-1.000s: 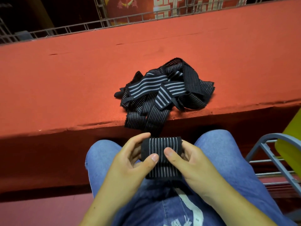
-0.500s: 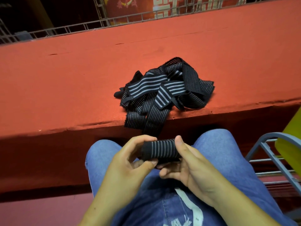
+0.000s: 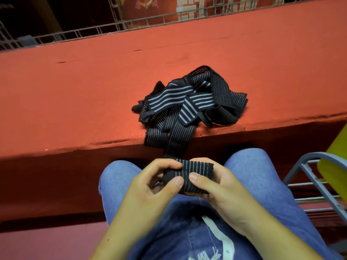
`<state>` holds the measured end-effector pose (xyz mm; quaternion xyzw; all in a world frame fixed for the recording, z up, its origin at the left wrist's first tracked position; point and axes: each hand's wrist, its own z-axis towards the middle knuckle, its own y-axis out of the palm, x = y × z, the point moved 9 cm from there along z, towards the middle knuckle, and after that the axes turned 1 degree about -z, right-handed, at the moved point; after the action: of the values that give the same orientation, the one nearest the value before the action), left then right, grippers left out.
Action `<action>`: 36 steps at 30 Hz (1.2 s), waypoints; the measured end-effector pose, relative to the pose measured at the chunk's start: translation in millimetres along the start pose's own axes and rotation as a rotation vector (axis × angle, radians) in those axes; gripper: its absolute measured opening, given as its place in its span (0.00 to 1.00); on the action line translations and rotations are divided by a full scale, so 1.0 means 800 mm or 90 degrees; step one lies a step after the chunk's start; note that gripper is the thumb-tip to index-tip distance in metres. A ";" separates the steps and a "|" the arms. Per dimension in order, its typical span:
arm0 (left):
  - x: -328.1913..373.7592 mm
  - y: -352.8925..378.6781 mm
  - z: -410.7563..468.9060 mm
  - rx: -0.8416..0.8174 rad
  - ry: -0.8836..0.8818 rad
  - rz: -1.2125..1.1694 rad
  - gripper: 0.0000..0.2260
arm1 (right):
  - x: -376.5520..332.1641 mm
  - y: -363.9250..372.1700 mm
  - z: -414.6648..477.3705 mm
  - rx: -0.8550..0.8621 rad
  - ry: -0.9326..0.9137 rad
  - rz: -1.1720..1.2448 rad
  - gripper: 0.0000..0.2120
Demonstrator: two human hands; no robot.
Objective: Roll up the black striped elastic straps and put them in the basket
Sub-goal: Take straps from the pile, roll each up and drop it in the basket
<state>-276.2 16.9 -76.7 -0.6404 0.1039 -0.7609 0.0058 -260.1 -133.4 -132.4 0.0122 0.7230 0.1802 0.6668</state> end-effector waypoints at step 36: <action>0.097 0.069 0.043 -0.074 0.086 0.155 0.16 | -0.177 -0.050 -0.048 -0.066 -0.099 -0.667 0.08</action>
<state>-263.2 -53.1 -4.9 -0.5696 0.2247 -0.7888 0.0535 -272.4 -216.8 -5.7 -0.3700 0.5707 -0.1428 0.7190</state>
